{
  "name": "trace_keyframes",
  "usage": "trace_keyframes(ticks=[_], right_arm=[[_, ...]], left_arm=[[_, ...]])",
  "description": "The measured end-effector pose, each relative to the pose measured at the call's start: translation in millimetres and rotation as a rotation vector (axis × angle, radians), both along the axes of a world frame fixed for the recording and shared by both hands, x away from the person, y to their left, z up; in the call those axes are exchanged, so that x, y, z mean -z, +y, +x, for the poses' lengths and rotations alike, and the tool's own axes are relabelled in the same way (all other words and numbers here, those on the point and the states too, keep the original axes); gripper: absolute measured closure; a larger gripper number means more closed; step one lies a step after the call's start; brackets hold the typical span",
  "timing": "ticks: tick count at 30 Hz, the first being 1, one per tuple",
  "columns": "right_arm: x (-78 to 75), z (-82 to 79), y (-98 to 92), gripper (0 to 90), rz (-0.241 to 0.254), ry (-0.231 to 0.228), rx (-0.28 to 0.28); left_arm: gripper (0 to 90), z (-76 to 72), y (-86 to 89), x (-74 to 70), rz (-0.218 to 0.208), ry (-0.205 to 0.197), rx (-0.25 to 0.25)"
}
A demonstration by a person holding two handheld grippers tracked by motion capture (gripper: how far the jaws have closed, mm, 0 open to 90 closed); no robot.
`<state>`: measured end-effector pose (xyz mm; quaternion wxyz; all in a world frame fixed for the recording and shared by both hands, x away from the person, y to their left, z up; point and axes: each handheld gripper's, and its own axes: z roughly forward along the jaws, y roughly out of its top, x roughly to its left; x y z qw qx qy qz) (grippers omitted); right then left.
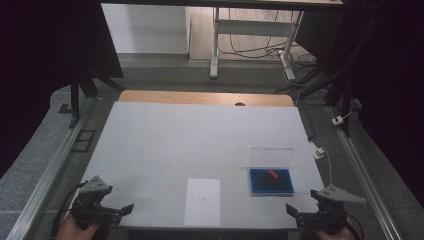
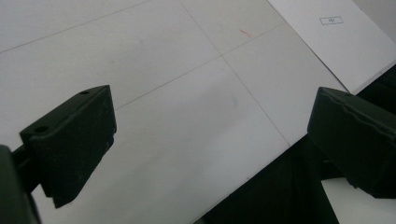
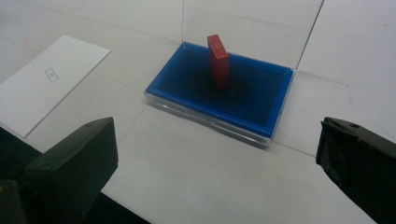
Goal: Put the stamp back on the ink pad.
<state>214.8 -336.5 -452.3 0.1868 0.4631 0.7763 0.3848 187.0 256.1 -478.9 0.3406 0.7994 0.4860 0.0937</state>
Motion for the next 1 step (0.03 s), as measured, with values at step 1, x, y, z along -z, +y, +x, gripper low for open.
trace_keyframes(ticks=[1], right_arm=[[0.4, 0.1, 0.1, 0.0, -0.006, -0.001, 0.0]], left_arm=[[1.8, 0.5, -0.3, -0.1, 0.001, 0.003, 0.002]])
